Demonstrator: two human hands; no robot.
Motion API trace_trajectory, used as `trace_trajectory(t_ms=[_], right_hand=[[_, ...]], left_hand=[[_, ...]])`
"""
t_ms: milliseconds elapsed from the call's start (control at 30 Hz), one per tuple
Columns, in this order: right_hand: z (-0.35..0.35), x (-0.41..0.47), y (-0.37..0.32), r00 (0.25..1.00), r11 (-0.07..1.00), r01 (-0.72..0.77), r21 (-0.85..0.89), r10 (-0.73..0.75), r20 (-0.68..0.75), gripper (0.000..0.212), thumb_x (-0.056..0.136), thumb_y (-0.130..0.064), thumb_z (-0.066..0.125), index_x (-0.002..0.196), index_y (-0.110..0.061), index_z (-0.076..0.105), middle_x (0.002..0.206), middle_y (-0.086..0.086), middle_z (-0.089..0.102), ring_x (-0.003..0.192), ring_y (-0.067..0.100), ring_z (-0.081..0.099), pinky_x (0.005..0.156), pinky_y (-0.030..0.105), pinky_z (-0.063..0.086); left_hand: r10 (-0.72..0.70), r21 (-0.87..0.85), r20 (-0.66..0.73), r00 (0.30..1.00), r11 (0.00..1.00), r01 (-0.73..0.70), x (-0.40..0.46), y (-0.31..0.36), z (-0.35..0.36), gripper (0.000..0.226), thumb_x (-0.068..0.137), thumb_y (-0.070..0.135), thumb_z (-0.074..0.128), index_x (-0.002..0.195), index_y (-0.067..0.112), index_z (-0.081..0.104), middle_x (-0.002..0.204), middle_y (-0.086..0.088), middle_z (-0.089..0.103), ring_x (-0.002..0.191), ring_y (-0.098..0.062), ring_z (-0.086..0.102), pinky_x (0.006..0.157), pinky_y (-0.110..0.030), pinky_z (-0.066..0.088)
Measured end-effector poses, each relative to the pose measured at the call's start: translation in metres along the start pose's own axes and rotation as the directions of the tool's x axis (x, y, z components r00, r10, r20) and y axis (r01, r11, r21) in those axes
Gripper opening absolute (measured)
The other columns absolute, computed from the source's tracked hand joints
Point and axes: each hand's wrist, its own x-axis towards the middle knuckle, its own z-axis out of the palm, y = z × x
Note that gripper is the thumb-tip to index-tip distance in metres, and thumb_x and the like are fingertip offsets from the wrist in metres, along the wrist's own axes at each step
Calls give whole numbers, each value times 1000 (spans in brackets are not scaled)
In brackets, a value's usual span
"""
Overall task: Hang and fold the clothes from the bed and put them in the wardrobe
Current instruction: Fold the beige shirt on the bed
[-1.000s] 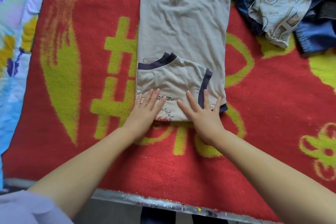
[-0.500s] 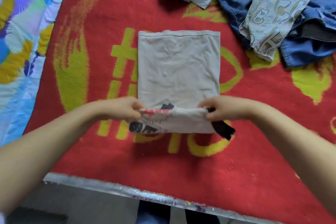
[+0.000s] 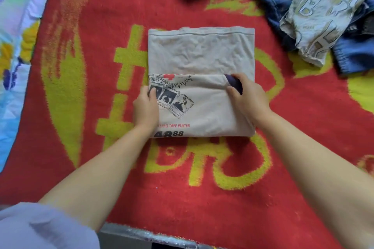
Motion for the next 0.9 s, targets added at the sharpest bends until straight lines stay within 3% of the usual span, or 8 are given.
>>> trace_trajectory(t_ms=[200, 267, 333, 433, 567, 700, 800, 900], right_hand=[[-2, -13, -2, 977, 969, 145, -198, -172, -123, 67, 85, -35, 65, 143, -14, 40, 136, 16, 49, 127, 36, 43, 100, 50, 35], [6, -43, -6, 922, 891, 367, -266, -387, -22, 81, 76, -41, 68, 146, -13, 37, 148, 18, 38, 139, 38, 31, 107, 60, 25], [16, -72, -3, 847, 768, 532, -355, -488, 212, 93, 66, -41, 73, 147, -18, 35, 153, 18, 31, 142, 44, 23, 105, 73, 17], [18, -77, 15, 841, 743, 505, -439, -310, 442, 92, 74, -41, 67, 152, -31, 18, 161, 7, 6, 145, 44, 2, 103, 77, 1], [14, -63, 22, 863, 722, 468, -510, -248, 441, 67, 93, -22, 31, 152, -36, 3, 162, 2, -4, 147, 37, -1, 107, 69, -2], [0, -66, 16, 839, 764, 473, -439, -239, 489, 69, 92, -2, 22, 153, -31, 8, 161, 6, 6, 147, 34, 6, 113, 60, -1], [-20, -84, 11, 775, 749, 534, -392, -250, 580, 73, 90, -1, 35, 152, -29, 10, 154, 1, 20, 142, 26, 20, 115, 48, 11], [-49, -111, 3, 510, 889, 454, -63, -201, 836, 46, 96, -13, 41, 136, -35, 48, 128, -9, 54, 122, 17, 47, 106, 30, 32]], left_hand=[[31, 175, -110, 994, 984, -11, 3, 0, -5, 37, 95, 33, 48, 126, 12, 46, 107, -11, 59, 100, -32, 55, 75, -38, 40], [352, 245, -76, 933, 913, -325, -16, 2, -9, 55, 90, 33, 50, 136, 4, 40, 129, -17, 50, 120, -31, 43, 98, -45, 35], [637, 329, 226, 737, 663, -673, -42, -2, -6, 71, 85, 39, 49, 145, 5, 31, 148, -18, 37, 138, -26, 27, 110, -56, 24], [419, 385, 702, 575, 456, -802, -56, -14, 1, 96, 79, 48, 53, 151, 25, -6, 158, -7, -15, 145, -21, -19, 114, -63, 2], [271, 505, 732, 625, 399, -765, -45, -17, -2, 109, 77, 16, 59, 146, 31, -24, 150, -1, -35, 138, -17, -33, 112, -53, -14], [231, 504, 751, 619, 405, -763, -54, -12, -19, 106, 75, -15, 45, 146, 27, -21, 157, -13, -22, 145, -29, -19, 117, -46, -6], [85, 394, 868, 489, 481, -783, -74, -5, -40, 103, 75, -15, 44, 151, 26, -11, 159, -12, -15, 147, -28, -9, 119, -38, 5], [-64, 227, 958, 280, 765, -603, -82, 6, -70, 65, 78, -10, 38, 136, 17, 47, 130, -6, 52, 121, -21, 50, 97, -33, 40]])
